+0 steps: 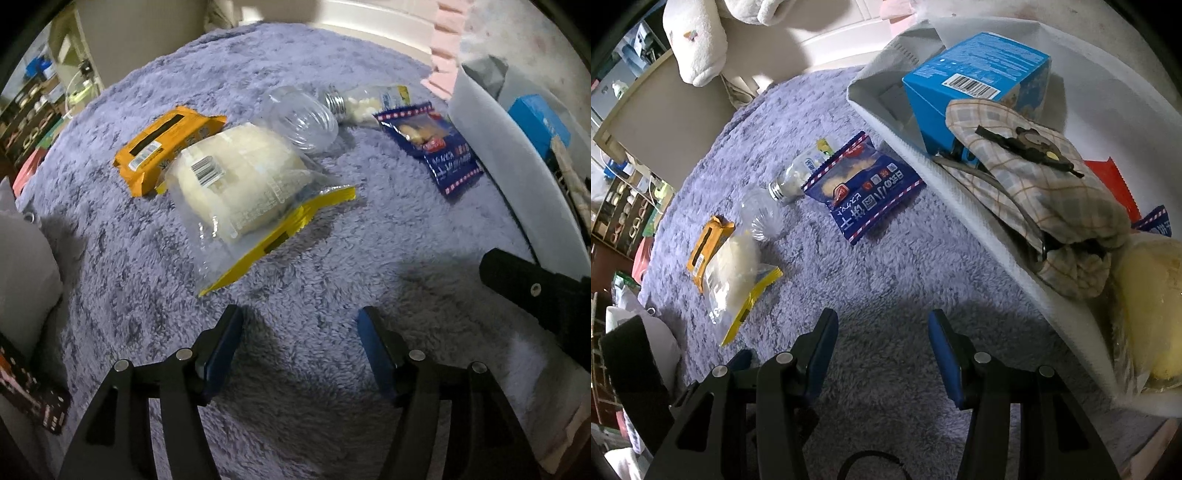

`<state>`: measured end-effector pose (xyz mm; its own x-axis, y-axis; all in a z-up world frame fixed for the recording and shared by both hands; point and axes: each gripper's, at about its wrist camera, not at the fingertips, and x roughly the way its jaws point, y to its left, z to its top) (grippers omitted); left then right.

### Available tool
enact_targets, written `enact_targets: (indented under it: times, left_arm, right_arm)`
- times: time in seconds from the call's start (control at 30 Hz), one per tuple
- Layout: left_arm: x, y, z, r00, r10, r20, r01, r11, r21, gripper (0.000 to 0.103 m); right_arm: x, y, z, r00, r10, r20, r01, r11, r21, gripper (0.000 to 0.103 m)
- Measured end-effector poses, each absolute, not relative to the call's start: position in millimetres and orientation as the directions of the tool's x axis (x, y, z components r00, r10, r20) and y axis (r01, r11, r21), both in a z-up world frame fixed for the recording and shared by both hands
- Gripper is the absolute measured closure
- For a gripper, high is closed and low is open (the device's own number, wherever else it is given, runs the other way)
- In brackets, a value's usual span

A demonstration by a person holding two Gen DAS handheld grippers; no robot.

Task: Organize objects
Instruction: 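Move the right gripper back over the remaining items on the blanket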

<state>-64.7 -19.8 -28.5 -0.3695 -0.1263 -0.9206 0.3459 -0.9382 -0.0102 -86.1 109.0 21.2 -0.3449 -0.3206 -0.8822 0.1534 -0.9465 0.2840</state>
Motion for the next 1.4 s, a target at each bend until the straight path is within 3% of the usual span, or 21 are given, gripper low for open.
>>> enact_targets:
  times: [0.47,1.4]
  left_arm:
    - [-72,-19,-29,-0.332,-0.116,-0.936,0.308,-0.951,0.009,0.036]
    - [-41,-13,-24,-0.453,-0.109,-0.885,0.284,-0.958,-0.028,0.035]
  right_arm:
    - [-86,109,20,-0.348,-0.313,-0.884,0.155,-0.949,0.275,0.054]
    - [-84,103,24,-0.369,-0.291,-0.883,0.17,-0.955,0.243,0.054]
